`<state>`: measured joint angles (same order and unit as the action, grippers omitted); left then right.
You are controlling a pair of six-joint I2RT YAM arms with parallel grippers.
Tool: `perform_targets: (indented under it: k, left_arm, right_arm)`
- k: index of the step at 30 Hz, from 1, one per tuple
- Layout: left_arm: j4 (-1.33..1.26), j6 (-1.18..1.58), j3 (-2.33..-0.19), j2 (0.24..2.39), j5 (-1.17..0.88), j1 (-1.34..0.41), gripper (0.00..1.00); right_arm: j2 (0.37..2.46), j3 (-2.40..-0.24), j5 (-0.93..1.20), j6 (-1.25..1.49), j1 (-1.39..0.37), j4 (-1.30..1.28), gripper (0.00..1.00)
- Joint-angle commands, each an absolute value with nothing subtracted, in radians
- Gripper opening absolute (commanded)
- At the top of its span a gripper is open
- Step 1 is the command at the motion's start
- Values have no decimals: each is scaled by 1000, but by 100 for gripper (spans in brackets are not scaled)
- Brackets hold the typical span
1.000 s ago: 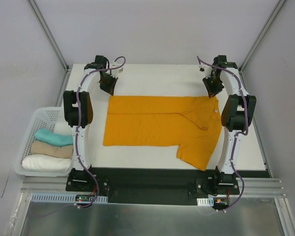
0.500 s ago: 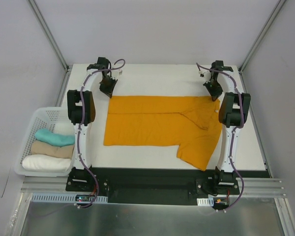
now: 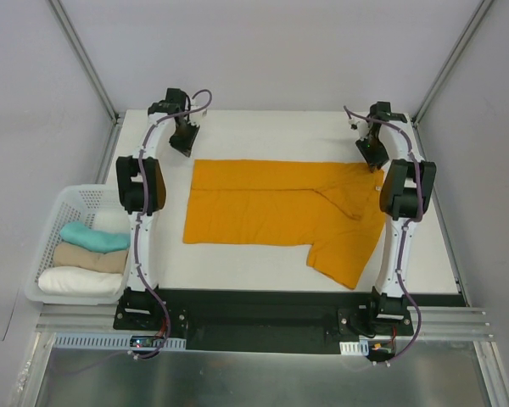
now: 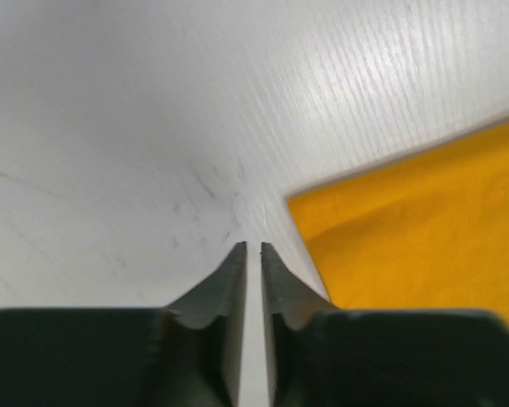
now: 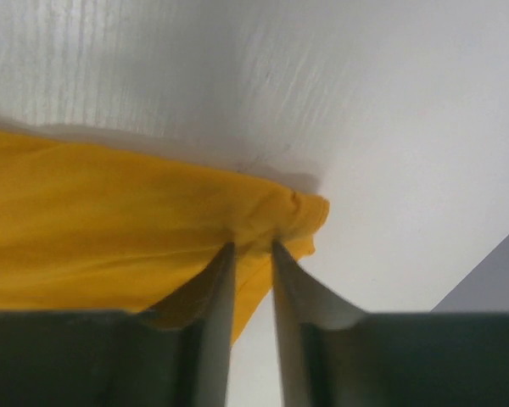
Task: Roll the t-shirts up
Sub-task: Fold the T-shirt at the center of the board.
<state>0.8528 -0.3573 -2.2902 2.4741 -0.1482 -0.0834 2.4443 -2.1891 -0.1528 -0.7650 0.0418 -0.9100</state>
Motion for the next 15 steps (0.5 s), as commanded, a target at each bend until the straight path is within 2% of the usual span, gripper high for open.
perform_targets:
  k: [1, 6, 10, 15]
  left_arm:
    - [868, -281, -2349, 2278, -184, -87, 17]
    - [871, -270, -2283, 2149, -209, -94, 51]
    - [888, -281, -2220, 2097, -229, -94, 61]
    - [911, -284, -2158, 2057, -255, -94, 63]
  right_arm:
    - [2179, -2081, -89, -747, 48, -893, 37]
    - [1948, -1887, 230, -833, 38, -887, 54]
    - [1950, -1822, 345, -922, 5, -968, 59]
    - [2087, -1899, 365, -959, -40, -1057, 61]
